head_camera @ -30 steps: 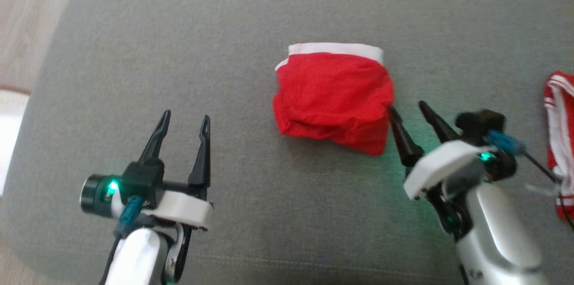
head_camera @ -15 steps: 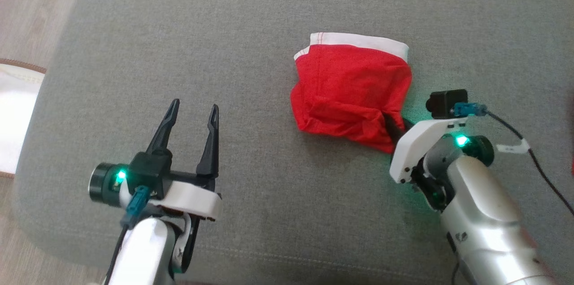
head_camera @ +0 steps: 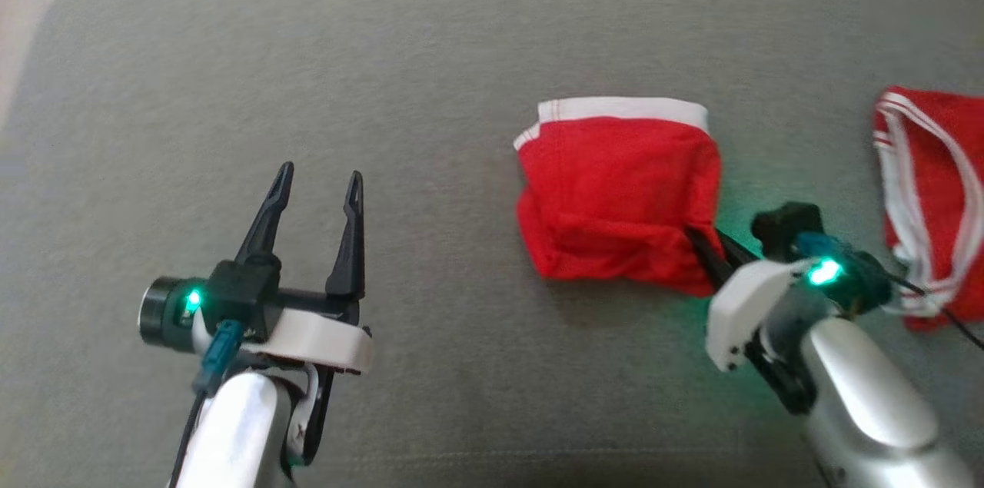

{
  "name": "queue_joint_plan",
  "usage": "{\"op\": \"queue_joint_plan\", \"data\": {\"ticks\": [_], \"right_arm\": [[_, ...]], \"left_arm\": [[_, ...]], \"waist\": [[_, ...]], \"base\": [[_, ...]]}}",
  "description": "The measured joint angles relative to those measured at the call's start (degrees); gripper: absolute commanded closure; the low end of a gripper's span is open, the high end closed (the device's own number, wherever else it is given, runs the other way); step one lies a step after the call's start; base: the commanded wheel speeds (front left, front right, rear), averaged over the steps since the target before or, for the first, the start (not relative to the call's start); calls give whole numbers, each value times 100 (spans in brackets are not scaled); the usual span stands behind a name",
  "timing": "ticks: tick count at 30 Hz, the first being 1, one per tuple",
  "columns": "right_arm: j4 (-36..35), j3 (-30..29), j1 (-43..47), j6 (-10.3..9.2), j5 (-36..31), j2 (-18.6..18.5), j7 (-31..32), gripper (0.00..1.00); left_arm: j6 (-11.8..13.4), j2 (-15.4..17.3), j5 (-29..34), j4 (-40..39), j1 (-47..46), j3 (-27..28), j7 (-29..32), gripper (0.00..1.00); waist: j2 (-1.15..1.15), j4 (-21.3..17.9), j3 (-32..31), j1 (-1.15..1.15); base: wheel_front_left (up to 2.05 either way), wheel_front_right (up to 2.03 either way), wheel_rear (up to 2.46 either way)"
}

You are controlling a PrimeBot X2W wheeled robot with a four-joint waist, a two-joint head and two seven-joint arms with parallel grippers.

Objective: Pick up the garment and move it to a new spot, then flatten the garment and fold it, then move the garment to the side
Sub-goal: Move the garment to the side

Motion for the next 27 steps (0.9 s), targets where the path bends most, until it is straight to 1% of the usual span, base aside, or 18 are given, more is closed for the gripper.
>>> {"op": "queue_joint_plan", "data": {"ticks": [6, 10, 13, 16, 17, 18, 23, 27], "right_arm": [[-1047, -135, 582, -1, -41, -602, 438, 100], [-1464, -147, 712, 0, -40, -940, 733, 100], [-1659, -122, 677, 0, -38, -1217, 899, 100], [-1684, -304, 644, 0, -38, -1547, 953, 100], [-1682, -531, 515, 0, -40, -1703, 946, 100], [-1680, -646, 413, 0, -42, -1781, 922, 100], [-1517, -1214, -127, 0, -42, -1914, 743, 100], [-1147, -1772, -202, 0, -66, -1922, 684, 100]], "left_arm": [[-38, 7, 57, -42, 1, -29, -2, 0], [-79, 19, 64, -53, -3, -94, -10, 0], [-107, 23, 107, -52, -13, -163, -10, 0], [-148, 33, 109, -46, -52, -172, -10, 0], [-152, 38, 132, -46, -89, -183, -10, 0], [-152, 38, 157, -46, -132, -196, -10, 0], [-160, 40, 188, -51, -353, -237, -10, 0], [-212, 34, 202, -53, -516, -344, -10, 0]], "waist": [[0, -601, -33, 0], [0, -947, 1, 0], [0, -1132, 81, 0], [0, -1214, 218, 0], [0, -1251, 305, 0], [0, -1266, 350, 0], [0, -1316, 581, 0], [0, -1303, 790, 0]], "base": [[0, 0, 0], [0, 0, 0], [0, 0, 0], [0, 0, 0], [0, 0, 0], [0, 0, 0], [0, 0, 0], [0, 0, 0]]}}
